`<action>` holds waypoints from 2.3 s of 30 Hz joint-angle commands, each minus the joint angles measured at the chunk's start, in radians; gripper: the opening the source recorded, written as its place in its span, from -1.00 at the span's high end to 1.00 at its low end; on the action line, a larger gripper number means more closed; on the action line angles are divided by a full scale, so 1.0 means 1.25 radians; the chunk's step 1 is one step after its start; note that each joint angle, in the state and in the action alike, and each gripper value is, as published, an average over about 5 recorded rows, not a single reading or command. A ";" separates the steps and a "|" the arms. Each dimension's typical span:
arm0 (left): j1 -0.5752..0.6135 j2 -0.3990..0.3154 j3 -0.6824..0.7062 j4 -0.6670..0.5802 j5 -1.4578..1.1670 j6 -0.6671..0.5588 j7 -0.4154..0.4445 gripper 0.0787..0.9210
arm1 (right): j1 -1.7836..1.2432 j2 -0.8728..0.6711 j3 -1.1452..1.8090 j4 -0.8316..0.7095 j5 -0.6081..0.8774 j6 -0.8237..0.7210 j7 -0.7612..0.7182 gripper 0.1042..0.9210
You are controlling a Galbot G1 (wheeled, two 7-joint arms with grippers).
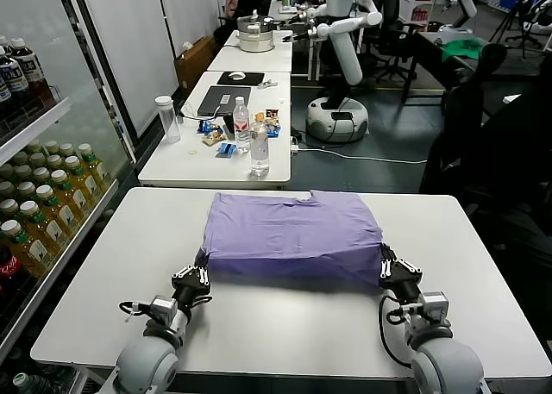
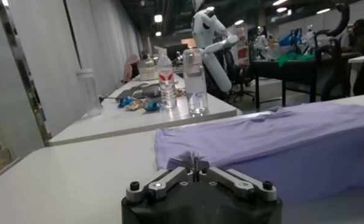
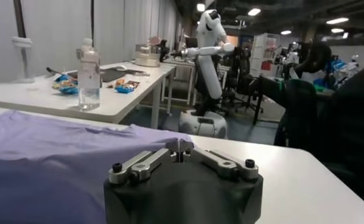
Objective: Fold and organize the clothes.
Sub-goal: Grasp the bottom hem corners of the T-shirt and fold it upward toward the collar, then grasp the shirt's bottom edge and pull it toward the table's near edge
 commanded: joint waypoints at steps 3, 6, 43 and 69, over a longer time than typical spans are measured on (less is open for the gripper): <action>-0.080 -0.005 0.027 0.092 0.022 -0.003 -0.001 0.97 | 0.059 -0.003 -0.023 -0.066 -0.010 -0.002 0.001 0.96; -0.095 -0.010 0.032 0.110 0.027 -0.003 -0.001 0.97 | 0.059 0.004 -0.028 -0.074 -0.020 -0.002 -0.001 0.96; -0.055 -0.040 -0.002 0.104 -0.077 0.072 -0.043 -0.46 | -0.061 0.023 0.045 -0.051 0.045 -0.113 0.003 -0.50; -0.029 -0.025 -0.006 0.056 -0.135 0.060 -0.018 0.94 | -0.074 0.008 0.045 -0.018 0.109 -0.128 -0.012 0.99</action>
